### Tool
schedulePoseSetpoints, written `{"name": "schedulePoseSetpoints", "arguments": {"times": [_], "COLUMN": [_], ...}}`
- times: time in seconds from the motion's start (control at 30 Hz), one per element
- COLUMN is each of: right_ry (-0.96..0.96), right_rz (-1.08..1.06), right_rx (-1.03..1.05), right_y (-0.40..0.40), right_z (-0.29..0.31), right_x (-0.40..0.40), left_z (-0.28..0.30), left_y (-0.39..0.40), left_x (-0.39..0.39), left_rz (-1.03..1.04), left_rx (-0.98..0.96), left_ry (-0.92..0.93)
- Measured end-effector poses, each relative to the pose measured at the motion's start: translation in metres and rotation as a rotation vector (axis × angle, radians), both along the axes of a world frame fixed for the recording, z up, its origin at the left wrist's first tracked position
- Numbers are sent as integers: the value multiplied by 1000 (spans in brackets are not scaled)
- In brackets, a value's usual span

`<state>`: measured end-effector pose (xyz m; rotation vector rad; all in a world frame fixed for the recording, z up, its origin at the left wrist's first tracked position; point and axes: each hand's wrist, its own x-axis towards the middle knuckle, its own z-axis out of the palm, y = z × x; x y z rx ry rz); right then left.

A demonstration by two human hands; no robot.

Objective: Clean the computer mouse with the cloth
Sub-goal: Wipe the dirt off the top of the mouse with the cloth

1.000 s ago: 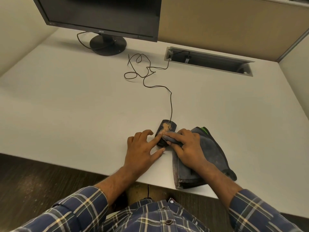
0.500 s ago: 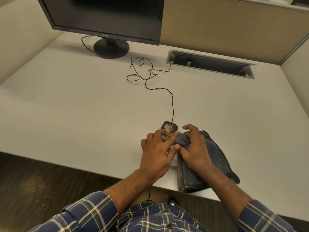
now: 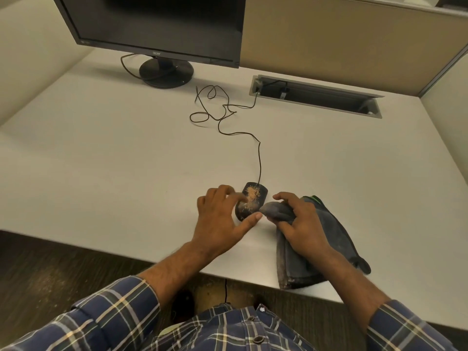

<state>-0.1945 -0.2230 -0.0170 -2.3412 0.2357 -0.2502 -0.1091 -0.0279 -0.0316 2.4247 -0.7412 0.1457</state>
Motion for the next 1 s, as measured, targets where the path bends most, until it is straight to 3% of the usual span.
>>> {"name": "schedulePoseSetpoints", "arguments": {"times": [0.17, 0.57, 0.73, 0.9, 1.0], "right_ry": [-48, 29, 123, 126, 155], "right_rz": [44, 18, 125, 262, 288], "right_rx": [-53, -310, -467, -432, -514], "right_y": [1, 18, 29, 13, 23], "right_z": [-1, -2, -3, 12, 19], "right_x": [9, 62, 58, 72, 96], "left_z": [-21, -34, -37, -37, -37], "left_y": [3, -24, -25, -22, -22], "left_x": [1, -10, -10, -9, -9], "left_rz": [148, 303, 294, 270, 260], "left_rx": [162, -56, -58, -74, -93], "left_ry": [141, 200, 214, 203, 189]}}
